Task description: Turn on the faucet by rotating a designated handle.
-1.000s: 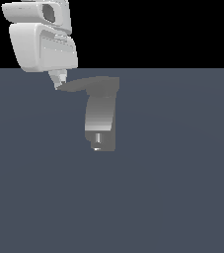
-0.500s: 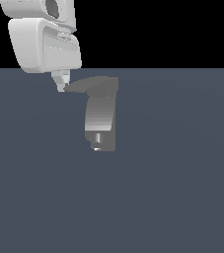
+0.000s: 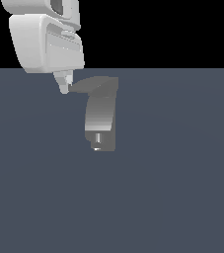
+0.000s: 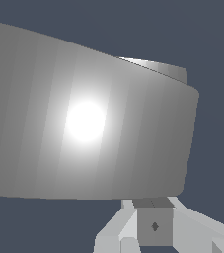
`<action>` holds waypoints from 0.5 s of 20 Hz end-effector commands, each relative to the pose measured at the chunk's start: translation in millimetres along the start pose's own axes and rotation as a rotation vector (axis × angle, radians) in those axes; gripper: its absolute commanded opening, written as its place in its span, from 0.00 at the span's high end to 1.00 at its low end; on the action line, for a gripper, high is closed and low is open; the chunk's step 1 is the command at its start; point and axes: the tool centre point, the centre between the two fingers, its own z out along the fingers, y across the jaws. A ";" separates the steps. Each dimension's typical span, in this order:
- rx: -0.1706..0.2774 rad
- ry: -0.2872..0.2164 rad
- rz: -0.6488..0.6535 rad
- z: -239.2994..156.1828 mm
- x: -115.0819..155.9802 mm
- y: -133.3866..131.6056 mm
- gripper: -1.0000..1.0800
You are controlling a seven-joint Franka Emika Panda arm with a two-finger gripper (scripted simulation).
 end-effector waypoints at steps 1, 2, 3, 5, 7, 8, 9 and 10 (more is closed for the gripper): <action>0.000 0.001 0.008 -0.1 14.4 -0.1 1.00; 0.000 0.001 0.009 0.0 19.2 0.2 1.00; 0.000 0.001 0.009 -0.1 23.9 0.7 1.00; -0.001 0.001 0.009 -0.1 33.6 1.4 1.00; -0.001 0.001 0.010 -0.1 43.5 2.2 1.00; -0.001 0.001 0.010 -0.1 48.6 2.5 1.00; -0.001 0.001 0.010 -0.1 53.6 3.0 1.00; -0.001 0.001 0.011 -0.1 58.8 3.4 1.00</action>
